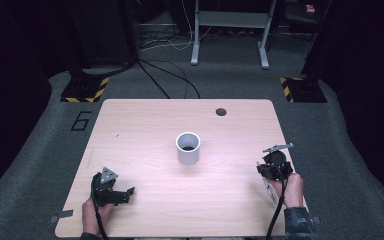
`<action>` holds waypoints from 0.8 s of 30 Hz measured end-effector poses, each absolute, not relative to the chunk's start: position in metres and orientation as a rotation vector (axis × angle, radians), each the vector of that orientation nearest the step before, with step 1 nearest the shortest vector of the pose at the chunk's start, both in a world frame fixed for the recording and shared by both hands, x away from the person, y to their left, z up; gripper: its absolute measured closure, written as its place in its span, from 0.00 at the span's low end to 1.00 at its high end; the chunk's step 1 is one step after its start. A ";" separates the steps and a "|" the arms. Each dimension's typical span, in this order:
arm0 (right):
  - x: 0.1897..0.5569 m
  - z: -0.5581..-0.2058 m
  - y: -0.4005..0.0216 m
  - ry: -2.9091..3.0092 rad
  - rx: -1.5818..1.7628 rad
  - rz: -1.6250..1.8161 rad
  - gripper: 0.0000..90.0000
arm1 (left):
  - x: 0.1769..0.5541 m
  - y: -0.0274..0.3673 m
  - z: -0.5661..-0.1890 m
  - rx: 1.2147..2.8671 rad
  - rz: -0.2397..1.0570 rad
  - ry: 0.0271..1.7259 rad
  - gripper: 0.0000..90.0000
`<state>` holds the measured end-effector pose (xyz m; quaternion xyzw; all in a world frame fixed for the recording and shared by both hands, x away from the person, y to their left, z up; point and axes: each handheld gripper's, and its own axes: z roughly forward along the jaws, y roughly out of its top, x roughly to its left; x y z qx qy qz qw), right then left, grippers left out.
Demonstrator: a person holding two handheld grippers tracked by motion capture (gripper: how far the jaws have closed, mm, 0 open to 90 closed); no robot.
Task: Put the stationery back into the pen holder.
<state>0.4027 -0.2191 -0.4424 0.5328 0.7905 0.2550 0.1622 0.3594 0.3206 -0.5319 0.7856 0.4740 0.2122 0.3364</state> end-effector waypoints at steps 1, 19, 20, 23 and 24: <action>0.402 -0.439 -0.221 2.239 1.506 0.757 0.89 | 0.359 0.321 -0.532 2.049 0.553 1.235 0.02; 0.386 -0.416 -0.221 1.960 1.338 1.114 0.89 | 0.359 0.321 -0.532 2.049 0.552 1.235 0.02; 0.386 -0.415 -0.220 1.952 1.335 1.132 0.89 | 0.359 0.321 -0.532 2.047 0.552 1.236 0.02; 0.386 -0.411 -0.216 1.917 1.302 1.156 0.89 | 0.359 0.320 -0.532 2.044 0.551 1.240 0.02; 0.386 -0.409 -0.215 1.903 1.301 1.171 0.89 | 0.359 0.321 -0.532 2.047 0.551 1.239 0.02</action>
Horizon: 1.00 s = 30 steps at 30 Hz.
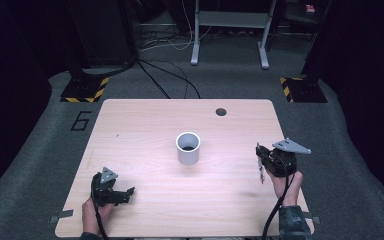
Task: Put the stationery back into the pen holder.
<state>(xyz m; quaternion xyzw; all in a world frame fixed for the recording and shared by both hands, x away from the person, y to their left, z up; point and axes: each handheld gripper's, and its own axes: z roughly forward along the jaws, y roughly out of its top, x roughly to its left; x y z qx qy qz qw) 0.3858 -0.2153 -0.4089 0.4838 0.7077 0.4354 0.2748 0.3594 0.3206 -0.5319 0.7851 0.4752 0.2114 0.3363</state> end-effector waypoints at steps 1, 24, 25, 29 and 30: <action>0.386 -0.407 -0.214 1.890 1.292 1.183 0.89 | 0.359 0.321 -0.532 2.046 0.551 1.239 0.02; 0.396 -0.384 -0.173 1.811 1.092 1.336 0.89 | 0.359 0.320 -0.532 2.040 0.546 1.245 0.02; 0.396 -0.384 -0.173 1.811 1.092 1.336 0.89 | 0.359 0.320 -0.532 2.036 0.545 1.249 0.02; 0.398 -0.380 -0.166 1.808 1.077 1.353 0.89 | 0.359 0.320 -0.532 2.039 0.546 1.246 0.02; 0.399 -0.379 -0.164 1.809 1.068 1.356 0.89 | 0.359 0.320 -0.532 2.038 0.545 1.248 0.02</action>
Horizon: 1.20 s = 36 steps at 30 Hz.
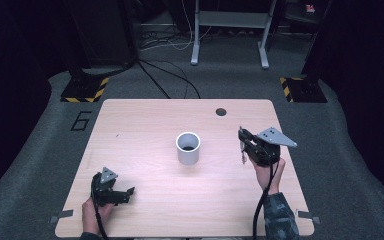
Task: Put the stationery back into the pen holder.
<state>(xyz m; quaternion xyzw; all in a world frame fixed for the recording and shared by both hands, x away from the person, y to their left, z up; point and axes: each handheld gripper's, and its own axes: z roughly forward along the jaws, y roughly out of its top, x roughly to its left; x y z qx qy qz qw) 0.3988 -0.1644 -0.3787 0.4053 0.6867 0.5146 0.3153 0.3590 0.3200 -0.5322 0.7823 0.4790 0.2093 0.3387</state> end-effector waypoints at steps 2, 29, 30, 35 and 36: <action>0.401 -0.377 -0.160 1.812 1.057 1.360 0.89 | 0.359 0.320 -0.532 2.036 0.545 1.248 0.02; 0.426 -0.365 -0.097 1.851 0.967 1.474 0.89 | 0.359 0.320 -0.532 2.036 0.546 1.249 0.02; 0.427 -0.364 -0.096 1.853 0.964 1.477 0.89 | 0.359 0.320 -0.532 2.035 0.546 1.249 0.02; 0.432 -0.359 -0.089 1.841 0.948 1.500 0.89 | 0.359 0.320 -0.532 2.035 0.546 1.249 0.02; 0.433 -0.357 -0.086 1.833 0.940 1.507 0.89 | 0.359 0.320 -0.532 2.036 0.545 1.248 0.02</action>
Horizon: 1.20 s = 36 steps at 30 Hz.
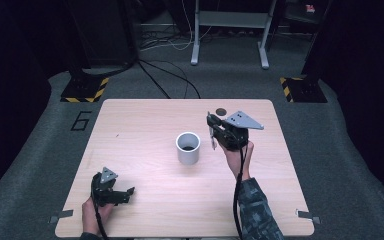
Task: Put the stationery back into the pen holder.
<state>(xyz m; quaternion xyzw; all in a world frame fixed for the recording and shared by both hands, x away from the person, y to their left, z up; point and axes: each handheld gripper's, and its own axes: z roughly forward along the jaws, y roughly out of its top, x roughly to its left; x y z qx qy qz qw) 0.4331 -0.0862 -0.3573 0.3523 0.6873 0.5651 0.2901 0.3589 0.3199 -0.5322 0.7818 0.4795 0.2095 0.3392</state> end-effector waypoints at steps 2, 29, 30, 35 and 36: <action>0.434 -0.357 -0.085 1.830 0.935 1.514 0.89 | 0.359 0.320 -0.532 2.035 0.546 1.249 0.02; 0.462 -0.358 -0.045 1.845 0.866 1.603 0.89 | 0.359 0.320 -0.532 2.044 0.546 1.240 0.02; 0.462 -0.358 -0.045 1.845 0.866 1.603 0.89 | 0.359 0.320 -0.532 2.046 0.547 1.239 0.02; 0.469 -0.363 -0.036 1.883 0.853 1.602 0.89 | 0.359 0.320 -0.532 2.045 0.547 1.239 0.02; 0.471 -0.364 -0.034 1.897 0.853 1.599 0.89 | 0.359 0.320 -0.532 2.045 0.547 1.239 0.02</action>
